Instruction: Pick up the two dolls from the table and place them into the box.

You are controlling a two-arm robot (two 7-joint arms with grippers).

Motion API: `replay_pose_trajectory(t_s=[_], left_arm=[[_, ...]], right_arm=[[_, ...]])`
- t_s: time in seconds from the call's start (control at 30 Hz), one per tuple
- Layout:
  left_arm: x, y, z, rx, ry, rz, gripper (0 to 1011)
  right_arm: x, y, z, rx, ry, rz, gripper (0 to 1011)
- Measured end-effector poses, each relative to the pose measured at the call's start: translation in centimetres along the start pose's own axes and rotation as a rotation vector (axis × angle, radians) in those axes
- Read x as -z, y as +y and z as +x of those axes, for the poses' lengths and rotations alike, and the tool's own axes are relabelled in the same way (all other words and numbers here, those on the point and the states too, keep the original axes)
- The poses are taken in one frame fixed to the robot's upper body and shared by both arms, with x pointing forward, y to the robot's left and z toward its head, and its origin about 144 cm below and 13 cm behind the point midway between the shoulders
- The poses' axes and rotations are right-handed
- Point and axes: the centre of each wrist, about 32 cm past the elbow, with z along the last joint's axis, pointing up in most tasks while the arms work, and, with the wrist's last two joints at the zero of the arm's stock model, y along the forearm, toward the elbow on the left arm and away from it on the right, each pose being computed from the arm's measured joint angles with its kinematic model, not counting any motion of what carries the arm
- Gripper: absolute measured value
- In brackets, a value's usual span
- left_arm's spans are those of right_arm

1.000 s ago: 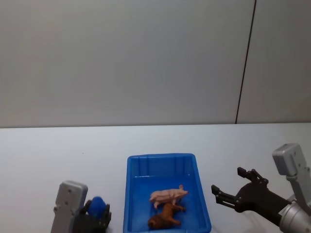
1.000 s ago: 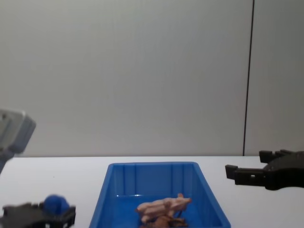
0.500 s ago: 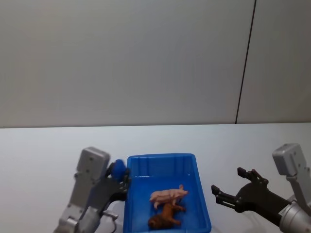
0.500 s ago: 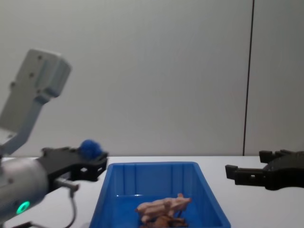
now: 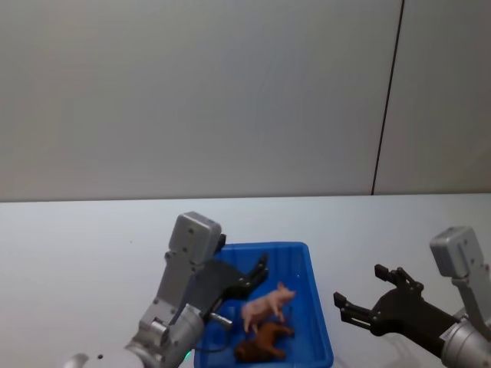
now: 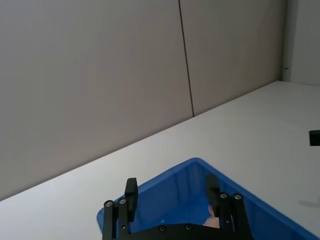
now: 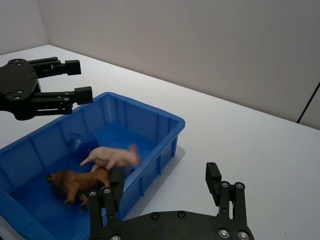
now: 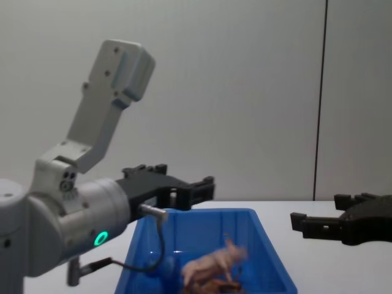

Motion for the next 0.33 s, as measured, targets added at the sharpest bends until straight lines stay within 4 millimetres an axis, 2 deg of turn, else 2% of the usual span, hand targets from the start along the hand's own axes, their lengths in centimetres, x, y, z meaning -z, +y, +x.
replay_pose_trajectory(t_s=[0.23,0.33], left_arm=[[-0.11,-0.75,0.04,0.049,0.016,-0.026,1000],[-0.11,-0.87,0.26,0.065,0.022,-0.041,1001]], right_arm=[[0.00,0.00,0.00,0.000,0.000,0.000,1001],[0.00,0.00,0.00,0.000,0.000,0.000,1001]])
